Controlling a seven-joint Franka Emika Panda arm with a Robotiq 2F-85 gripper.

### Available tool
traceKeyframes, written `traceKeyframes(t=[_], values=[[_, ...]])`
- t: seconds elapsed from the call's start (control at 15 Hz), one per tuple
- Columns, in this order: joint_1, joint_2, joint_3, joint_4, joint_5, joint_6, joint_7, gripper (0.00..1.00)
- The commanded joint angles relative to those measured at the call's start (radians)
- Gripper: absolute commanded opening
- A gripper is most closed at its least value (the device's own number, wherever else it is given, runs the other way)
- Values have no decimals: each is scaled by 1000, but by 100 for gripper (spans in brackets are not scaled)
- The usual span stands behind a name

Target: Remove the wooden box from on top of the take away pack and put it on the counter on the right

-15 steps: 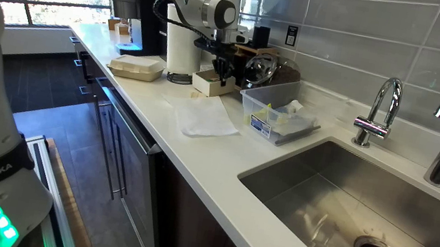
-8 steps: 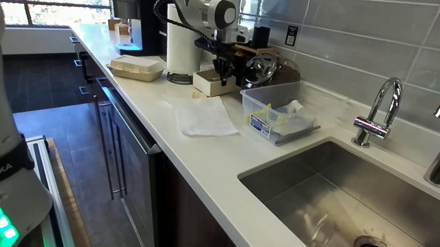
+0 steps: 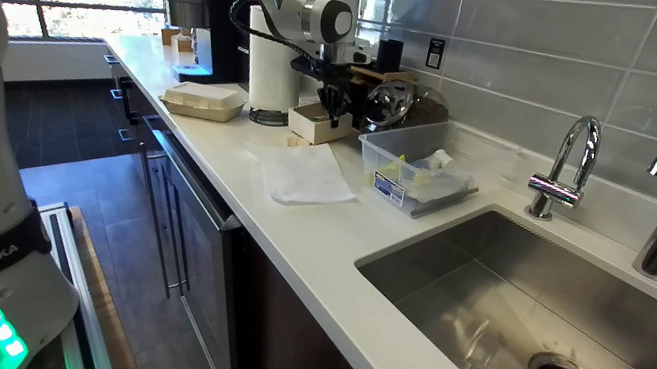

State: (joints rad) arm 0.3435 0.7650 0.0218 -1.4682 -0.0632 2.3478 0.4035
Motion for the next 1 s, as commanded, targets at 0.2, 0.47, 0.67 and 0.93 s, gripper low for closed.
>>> traceKeyframes(t=[0.2,0.47,0.67,0.93], values=[[11,28,-11,42,-18,-19,-5,2],[10,23,-20,54,-21,-7,3,2],[11,25,-28,60,-24,1,9,2],[21,37,-45,57,-35,19,27,2]])
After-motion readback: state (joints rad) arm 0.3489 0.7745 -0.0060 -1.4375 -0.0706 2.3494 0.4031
